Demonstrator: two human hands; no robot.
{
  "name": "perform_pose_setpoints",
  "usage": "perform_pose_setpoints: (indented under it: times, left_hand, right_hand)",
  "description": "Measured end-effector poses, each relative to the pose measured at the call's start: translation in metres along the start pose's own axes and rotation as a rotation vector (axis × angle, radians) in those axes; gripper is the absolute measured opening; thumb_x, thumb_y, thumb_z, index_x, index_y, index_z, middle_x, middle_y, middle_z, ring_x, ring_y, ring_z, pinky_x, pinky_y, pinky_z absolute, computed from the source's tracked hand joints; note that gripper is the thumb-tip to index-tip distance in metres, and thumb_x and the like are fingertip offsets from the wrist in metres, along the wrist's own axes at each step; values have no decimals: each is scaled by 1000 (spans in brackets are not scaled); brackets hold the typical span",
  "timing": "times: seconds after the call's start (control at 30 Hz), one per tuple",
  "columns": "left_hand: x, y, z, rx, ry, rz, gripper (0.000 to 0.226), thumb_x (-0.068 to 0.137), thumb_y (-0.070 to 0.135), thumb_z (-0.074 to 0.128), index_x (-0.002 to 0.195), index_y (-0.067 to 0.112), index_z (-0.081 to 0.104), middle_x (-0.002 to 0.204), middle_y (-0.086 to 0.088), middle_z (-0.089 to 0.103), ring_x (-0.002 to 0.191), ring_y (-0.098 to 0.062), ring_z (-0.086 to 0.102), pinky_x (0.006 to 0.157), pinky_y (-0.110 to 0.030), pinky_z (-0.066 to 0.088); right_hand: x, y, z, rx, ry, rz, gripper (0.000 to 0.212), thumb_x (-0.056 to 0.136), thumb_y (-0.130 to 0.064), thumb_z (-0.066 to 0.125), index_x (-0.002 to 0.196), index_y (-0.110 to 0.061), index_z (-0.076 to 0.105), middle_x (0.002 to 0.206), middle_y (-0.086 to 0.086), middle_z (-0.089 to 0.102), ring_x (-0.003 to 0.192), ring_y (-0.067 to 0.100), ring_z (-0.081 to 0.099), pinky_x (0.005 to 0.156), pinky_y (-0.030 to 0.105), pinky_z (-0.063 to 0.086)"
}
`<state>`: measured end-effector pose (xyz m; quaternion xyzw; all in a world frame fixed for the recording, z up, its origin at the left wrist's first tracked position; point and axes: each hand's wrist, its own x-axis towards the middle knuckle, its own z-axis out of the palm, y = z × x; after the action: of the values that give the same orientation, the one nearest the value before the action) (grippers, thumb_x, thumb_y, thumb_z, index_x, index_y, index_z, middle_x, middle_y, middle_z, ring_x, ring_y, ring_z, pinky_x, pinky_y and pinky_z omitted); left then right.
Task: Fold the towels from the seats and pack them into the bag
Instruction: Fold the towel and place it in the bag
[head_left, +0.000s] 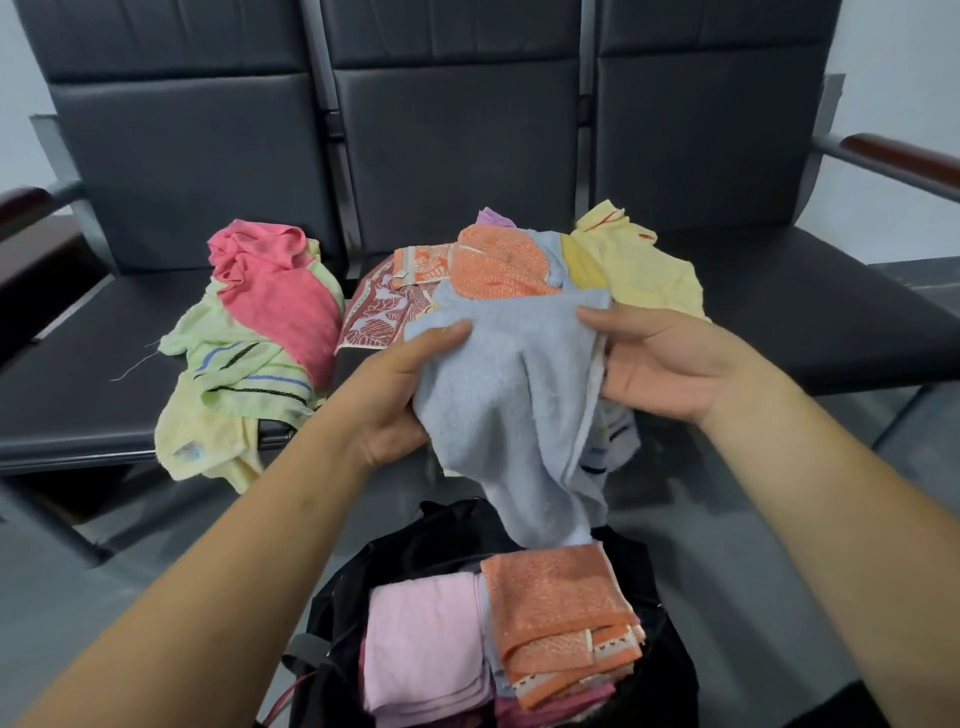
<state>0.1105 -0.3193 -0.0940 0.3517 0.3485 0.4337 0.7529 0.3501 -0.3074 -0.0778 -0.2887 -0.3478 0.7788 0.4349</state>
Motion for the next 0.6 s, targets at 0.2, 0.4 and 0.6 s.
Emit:
perform_pose_setpoints:
  times: [0.2, 0.4, 0.6]
  left_hand:
    - [-2, 3, 10, -101, 20, -13, 33, 86, 26, 65, 113, 7, 73, 115, -12, 73, 102, -26, 72, 81, -37, 61]
    - [-7, 5, -3, 93, -10, 166, 39, 85, 8, 68, 124, 13, 66, 118, -11, 72, 107, -25, 70, 90, -38, 59]
    - [-11, 14, -17, 476, 59, 176, 28, 84, 12, 65, 111, 8, 70, 108, -9, 76, 100, -24, 73, 77, -30, 60]
  right_hand:
    - [-5, 7, -1, -51, -136, -2, 55, 95, -19, 65, 147, -8, 50, 147, 14, 55, 136, 32, 54, 113, 52, 41]
    - [-1, 13, 4, -238, 31, -29, 48, 90, -1, 61, 137, 5, 56, 135, 18, 64, 123, 30, 64, 98, 43, 56]
    - [3, 6, -4, -251, 205, -143, 35, 96, -7, 61, 130, 0, 63, 126, 14, 70, 118, 29, 67, 98, 45, 56]
